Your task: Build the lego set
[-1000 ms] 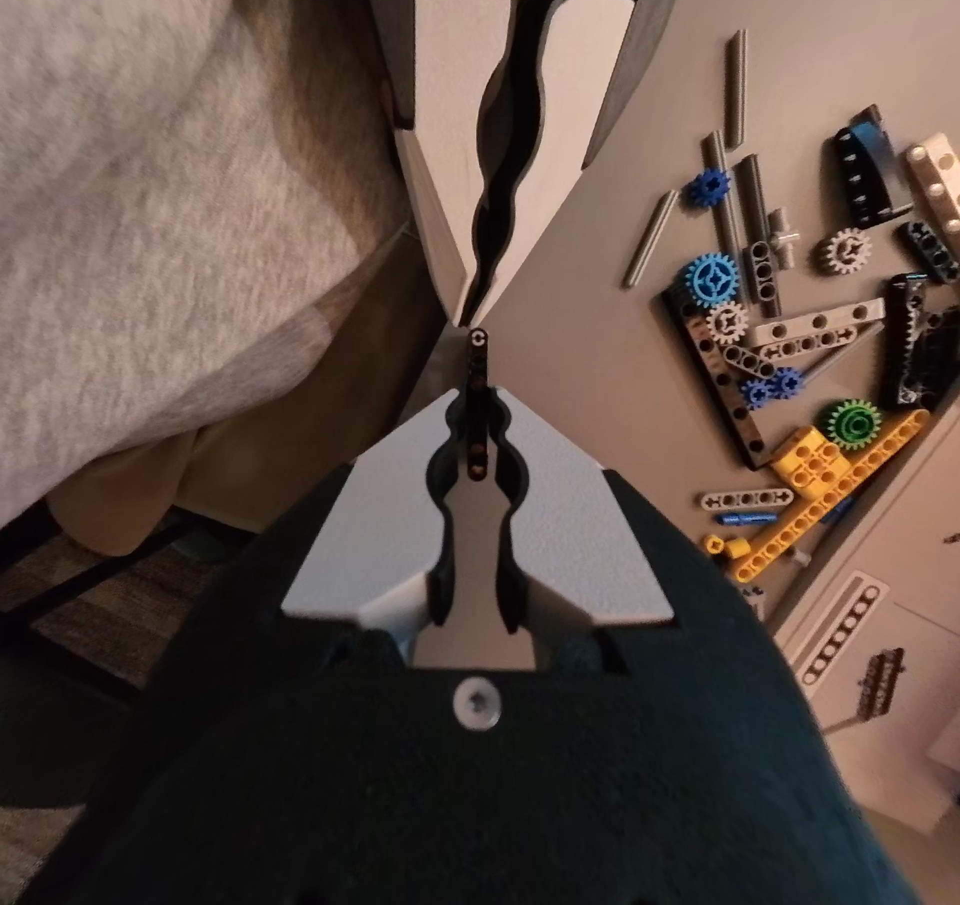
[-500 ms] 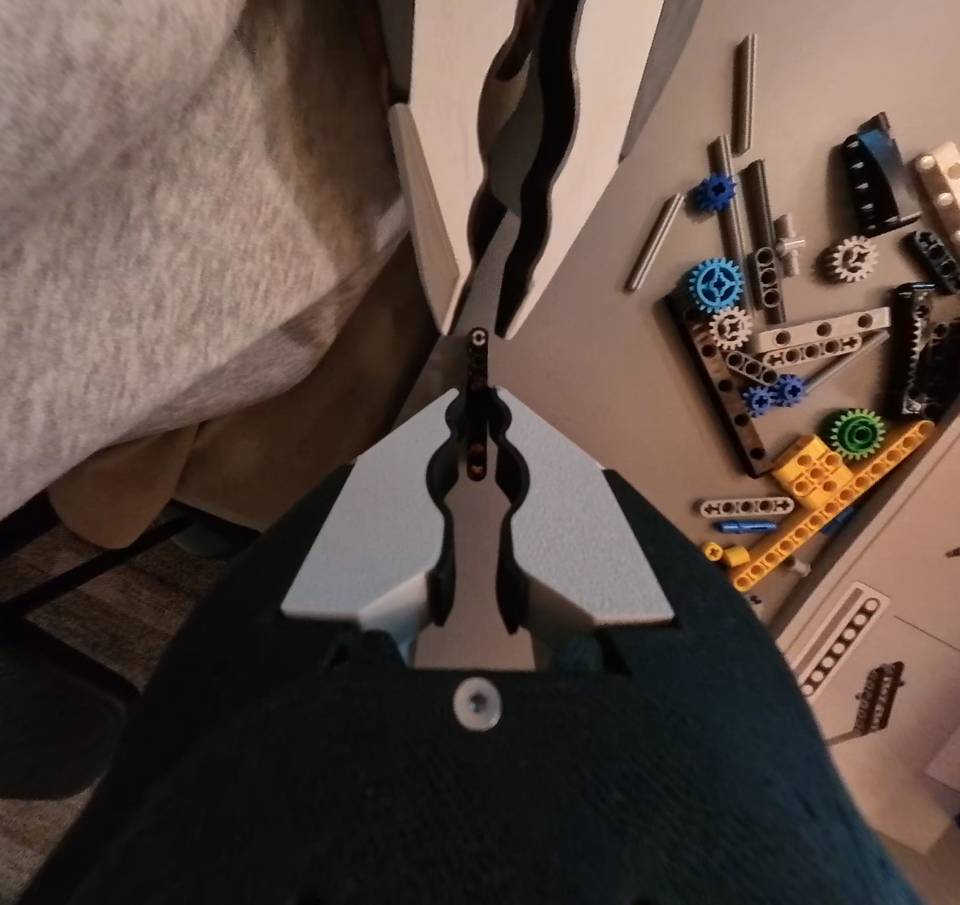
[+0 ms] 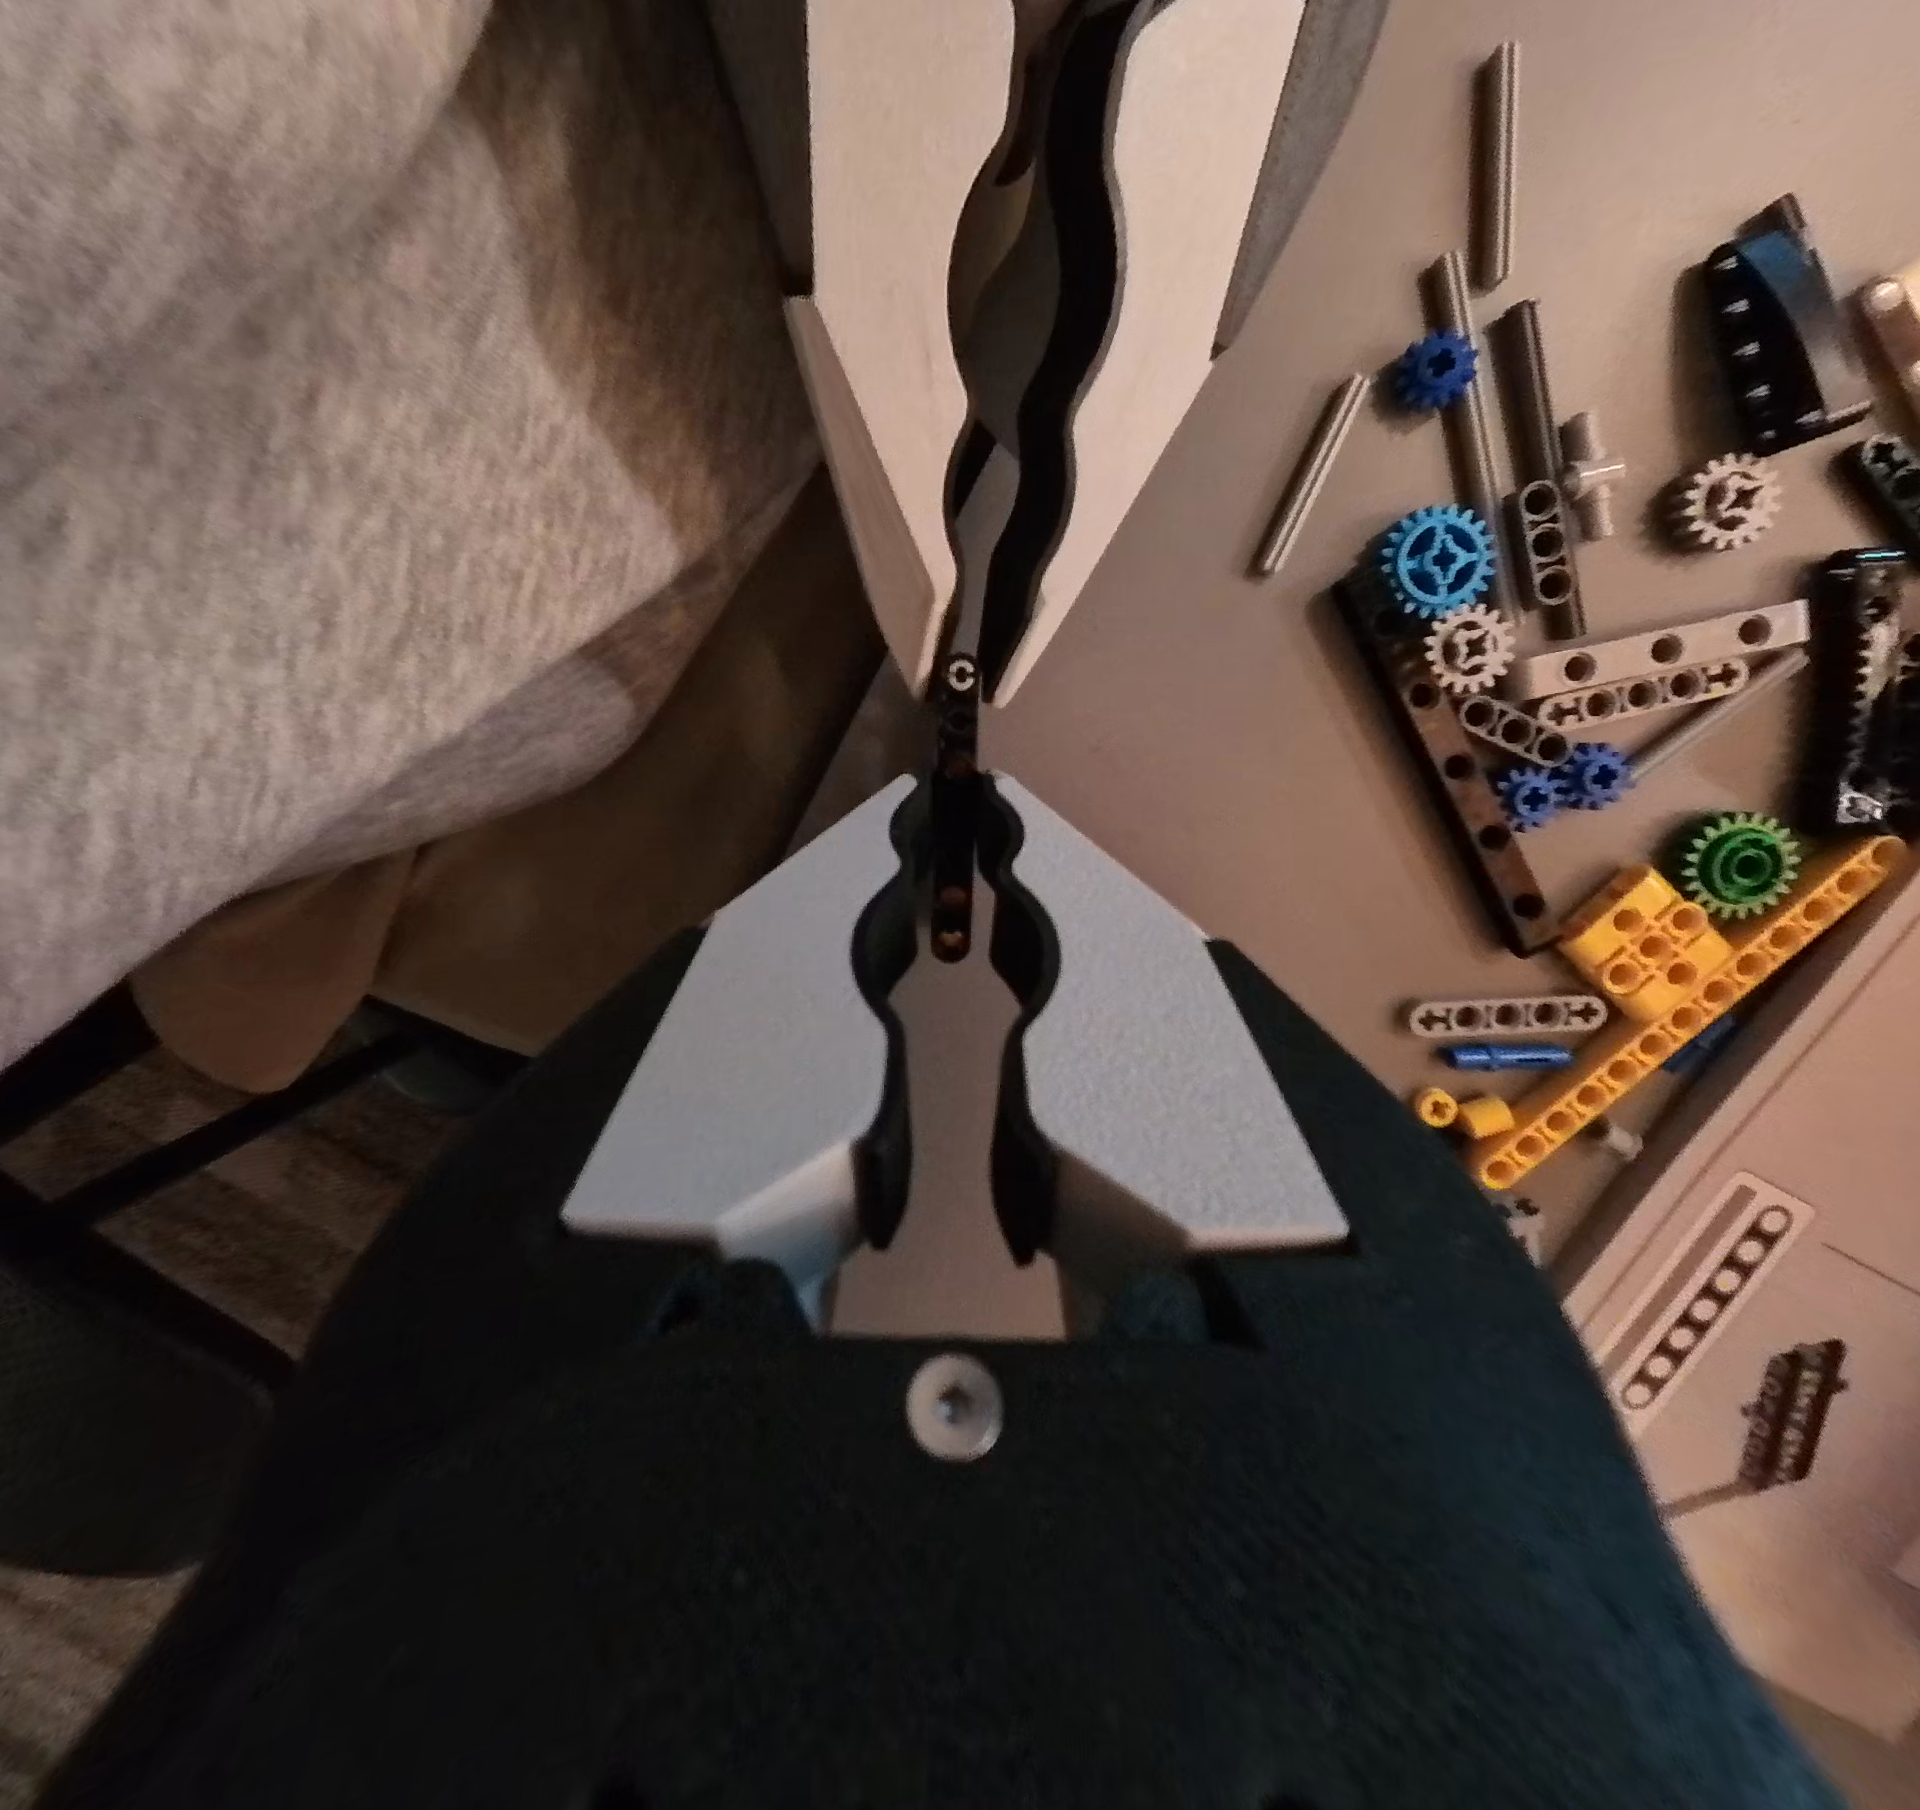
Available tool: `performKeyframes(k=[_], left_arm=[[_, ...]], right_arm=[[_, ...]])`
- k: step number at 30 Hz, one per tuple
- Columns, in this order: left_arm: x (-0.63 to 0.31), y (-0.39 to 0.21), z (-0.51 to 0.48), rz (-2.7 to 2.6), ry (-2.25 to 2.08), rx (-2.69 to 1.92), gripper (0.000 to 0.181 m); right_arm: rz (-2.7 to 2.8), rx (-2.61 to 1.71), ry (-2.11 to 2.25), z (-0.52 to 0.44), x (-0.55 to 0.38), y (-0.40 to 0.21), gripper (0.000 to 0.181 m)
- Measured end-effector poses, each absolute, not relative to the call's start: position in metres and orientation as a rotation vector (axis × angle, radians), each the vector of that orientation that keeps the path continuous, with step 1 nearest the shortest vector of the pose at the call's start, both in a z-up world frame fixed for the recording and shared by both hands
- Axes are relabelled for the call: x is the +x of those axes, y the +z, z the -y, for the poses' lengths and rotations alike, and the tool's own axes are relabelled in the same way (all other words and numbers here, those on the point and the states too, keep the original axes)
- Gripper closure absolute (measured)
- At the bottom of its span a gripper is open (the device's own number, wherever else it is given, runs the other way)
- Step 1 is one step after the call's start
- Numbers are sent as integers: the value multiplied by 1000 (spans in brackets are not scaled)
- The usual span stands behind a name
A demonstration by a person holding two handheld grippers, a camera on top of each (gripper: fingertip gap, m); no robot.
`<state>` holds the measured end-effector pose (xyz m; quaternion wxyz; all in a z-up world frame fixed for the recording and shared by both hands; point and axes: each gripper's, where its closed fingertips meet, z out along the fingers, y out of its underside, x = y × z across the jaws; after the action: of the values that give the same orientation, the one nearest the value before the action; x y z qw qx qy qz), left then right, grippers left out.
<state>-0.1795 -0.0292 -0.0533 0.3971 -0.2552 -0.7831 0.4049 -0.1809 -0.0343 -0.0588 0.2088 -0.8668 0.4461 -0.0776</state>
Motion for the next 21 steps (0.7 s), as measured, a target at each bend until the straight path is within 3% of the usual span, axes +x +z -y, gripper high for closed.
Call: performKeyframes(k=[1,21], left_arm=[[-180,-53,29,1984,1023,-645,175],[-180,-56,28,2003,1042,-669,174]], right_arm=[[-1237,-2419,-215,34,-181,-59,176],[-1183,-2494,-244,34,-182,-60,176]])
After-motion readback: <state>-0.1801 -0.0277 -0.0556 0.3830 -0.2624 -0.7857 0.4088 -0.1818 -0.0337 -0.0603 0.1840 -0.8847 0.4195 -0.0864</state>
